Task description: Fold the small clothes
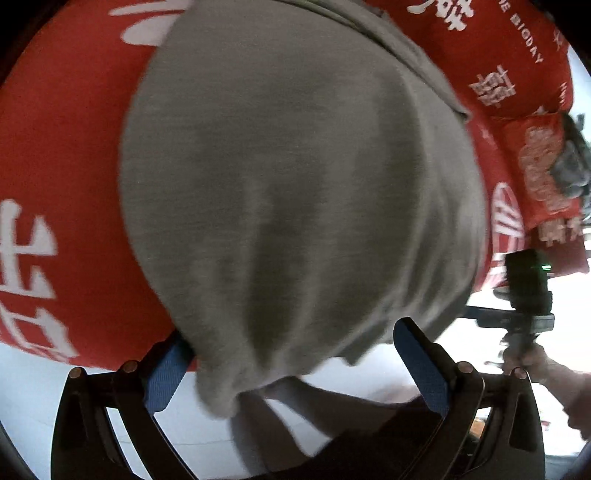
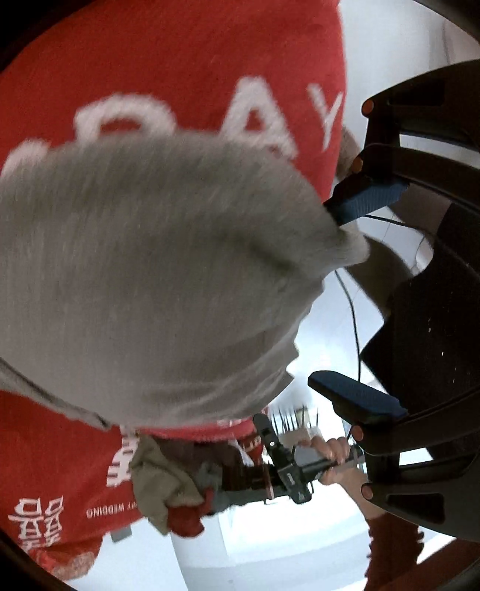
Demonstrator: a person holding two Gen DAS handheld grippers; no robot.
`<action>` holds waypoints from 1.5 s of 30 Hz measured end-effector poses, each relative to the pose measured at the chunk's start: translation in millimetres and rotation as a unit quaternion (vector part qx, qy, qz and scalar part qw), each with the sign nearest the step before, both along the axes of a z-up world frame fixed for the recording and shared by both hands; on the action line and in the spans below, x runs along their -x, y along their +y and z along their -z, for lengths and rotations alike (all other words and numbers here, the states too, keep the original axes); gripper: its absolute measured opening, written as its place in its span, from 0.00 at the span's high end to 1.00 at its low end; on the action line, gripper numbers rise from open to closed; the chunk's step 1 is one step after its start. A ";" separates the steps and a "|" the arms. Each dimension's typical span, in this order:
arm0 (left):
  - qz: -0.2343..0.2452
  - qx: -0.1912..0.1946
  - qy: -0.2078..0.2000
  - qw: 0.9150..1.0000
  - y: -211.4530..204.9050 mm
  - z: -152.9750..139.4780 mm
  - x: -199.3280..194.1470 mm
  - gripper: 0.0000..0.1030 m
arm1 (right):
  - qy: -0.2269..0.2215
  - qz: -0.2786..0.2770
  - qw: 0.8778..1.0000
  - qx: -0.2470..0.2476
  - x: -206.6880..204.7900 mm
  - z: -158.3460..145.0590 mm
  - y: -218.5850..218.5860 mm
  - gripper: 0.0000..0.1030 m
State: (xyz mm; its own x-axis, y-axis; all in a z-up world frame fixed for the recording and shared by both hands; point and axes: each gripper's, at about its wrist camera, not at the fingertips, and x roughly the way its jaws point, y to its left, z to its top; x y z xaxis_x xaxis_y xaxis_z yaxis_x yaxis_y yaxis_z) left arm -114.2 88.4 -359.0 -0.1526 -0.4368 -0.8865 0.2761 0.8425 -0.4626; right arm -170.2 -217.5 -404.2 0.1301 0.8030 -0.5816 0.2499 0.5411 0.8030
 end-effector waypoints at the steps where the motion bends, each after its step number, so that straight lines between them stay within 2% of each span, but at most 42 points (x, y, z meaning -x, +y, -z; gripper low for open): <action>1: 0.005 0.000 0.003 1.000 -4.1 -2.7 1.6 0.00 | 0.003 0.001 1.000 -0.002 -1.2 2.6 0.3 0.20; 5: 0.008 -0.014 -0.003 1.000 -10.5 -0.9 6.7 0.01 | 0.015 0.017 0.999 -0.023 4.8 9.9 0.4 0.21; 6: 0.003 -0.014 -0.001 1.000 -9.2 -1.4 6.9 0.10 | 0.021 0.024 0.999 -0.025 7.4 12.0 -2.2 0.23; 7: 0.000 -0.020 0.001 1.000 -10.7 -0.9 7.0 0.15 | 0.028 0.032 0.999 -0.025 8.8 13.2 -3.9 0.31; 9: -0.001 -0.035 0.001 0.999 -3.8 -5.9 -1.5 0.41 | 0.055 0.059 0.996 -0.028 12.5 19.2 -10.4 0.59; 10: -0.002 -0.047 0.001 0.999 0.5 -7.4 -4.2 0.50 | 0.061 0.069 0.995 -0.029 14.2 21.1 -13.5 0.89; 11: -0.003 -0.056 0.002 0.998 3.0 -8.0 -5.7 0.70 | 0.070 0.083 0.994 -0.026 17.4 23.0 -17.3 0.89; 12: -0.007 -0.062 0.008 0.998 5.6 -6.8 -6.7 0.81 | 0.069 0.090 0.993 -0.028 16.9 23.1 -15.5 0.89; 15: -0.047 -0.029 0.042 0.998 17.7 -8.1 -12.2 0.85 | 0.051 0.106 0.992 -0.052 22.1 13.0 -14.6 0.89; 20: -0.071 0.009 0.032 0.997 19.0 -36.0 -11.4 0.85 | 0.021 0.141 0.984 -0.107 21.7 -10.1 -19.2 0.89; 24: -0.100 0.054 0.020 0.993 20.3 -60.7 -25.2 0.85 | -0.009 0.158 0.977 -0.141 10.1 -31.1 -25.8 0.89; 29: -0.126 0.103 -0.006 0.987 12.7 -88.1 -75.9 0.85 | -0.051 0.194 0.965 -0.172 -16.1 -56.9 -42.4 0.90; 32: -0.142 0.122 -0.021 0.982 6.1 -98.3 -118.3 0.85 | -0.084 0.225 0.952 -0.188 -48.0 -77.5 -55.7 0.90; 36: -0.152 0.126 -0.054 0.979 0.2 -108.1 -181.6 0.85 | -0.123 0.243 0.945 -0.182 -99.8 -102.3 -78.8 0.90; 41: -0.136 0.122 -0.092 0.979 -19.1 -95.8 -264.1 0.85 | -0.140 0.282 0.936 -0.158 -175.2 -112.5 -108.3 0.90; 43: -0.123 0.106 -0.104 0.981 -26.2 -84.2 -288.0 0.85 | -0.129 0.288 0.939 -0.134 -201.1 -103.9 -117.1 0.90; 45: -0.109 0.072 -0.109 0.985 -40.5 -63.7 -309.9 0.85 | -0.113 0.286 0.946 -0.103 -224.5 -93.2 -123.3 0.90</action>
